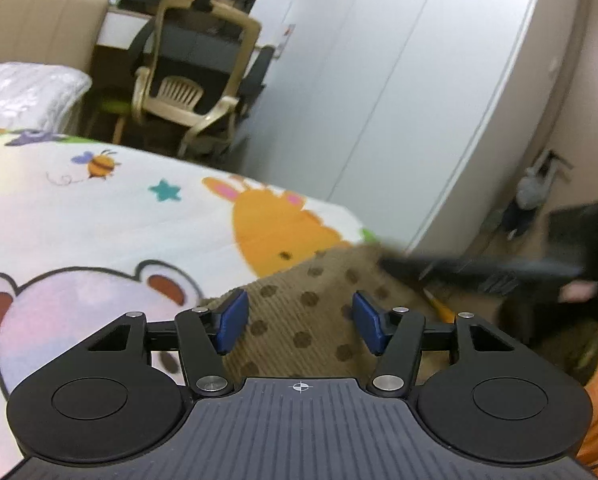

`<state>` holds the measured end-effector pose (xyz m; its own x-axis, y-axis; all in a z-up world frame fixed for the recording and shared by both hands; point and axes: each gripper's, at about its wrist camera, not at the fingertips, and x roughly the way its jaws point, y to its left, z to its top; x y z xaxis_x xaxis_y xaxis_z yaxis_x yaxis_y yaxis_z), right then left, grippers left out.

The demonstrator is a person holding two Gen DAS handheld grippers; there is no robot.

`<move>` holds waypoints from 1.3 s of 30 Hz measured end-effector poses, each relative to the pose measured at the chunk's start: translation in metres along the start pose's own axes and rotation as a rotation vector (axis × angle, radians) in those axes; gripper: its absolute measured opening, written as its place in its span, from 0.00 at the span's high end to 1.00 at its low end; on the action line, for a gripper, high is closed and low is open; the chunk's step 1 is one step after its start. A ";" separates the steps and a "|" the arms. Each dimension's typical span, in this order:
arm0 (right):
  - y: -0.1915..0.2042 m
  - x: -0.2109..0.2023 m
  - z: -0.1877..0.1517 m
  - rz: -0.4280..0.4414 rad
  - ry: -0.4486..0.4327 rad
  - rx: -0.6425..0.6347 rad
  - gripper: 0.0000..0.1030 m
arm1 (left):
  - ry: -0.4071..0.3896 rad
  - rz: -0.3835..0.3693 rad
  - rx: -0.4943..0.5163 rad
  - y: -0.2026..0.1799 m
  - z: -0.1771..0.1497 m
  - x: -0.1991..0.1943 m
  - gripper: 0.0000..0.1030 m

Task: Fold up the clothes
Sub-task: 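Fold the held edge over the garment with both grippers and open them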

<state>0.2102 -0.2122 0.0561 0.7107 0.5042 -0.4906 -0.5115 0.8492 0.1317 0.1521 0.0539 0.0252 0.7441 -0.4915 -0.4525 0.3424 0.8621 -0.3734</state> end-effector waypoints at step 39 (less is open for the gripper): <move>0.078 -0.078 -0.124 -0.303 0.015 -0.603 0.71 | 0.008 0.243 0.836 -0.127 -0.115 -0.054 0.42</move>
<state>0.0549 -0.2048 -0.0026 0.8606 0.2518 -0.4427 -0.4740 0.7138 -0.5155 0.0022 -0.0437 0.0037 0.8484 -0.2800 -0.4492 0.4857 0.7493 0.4503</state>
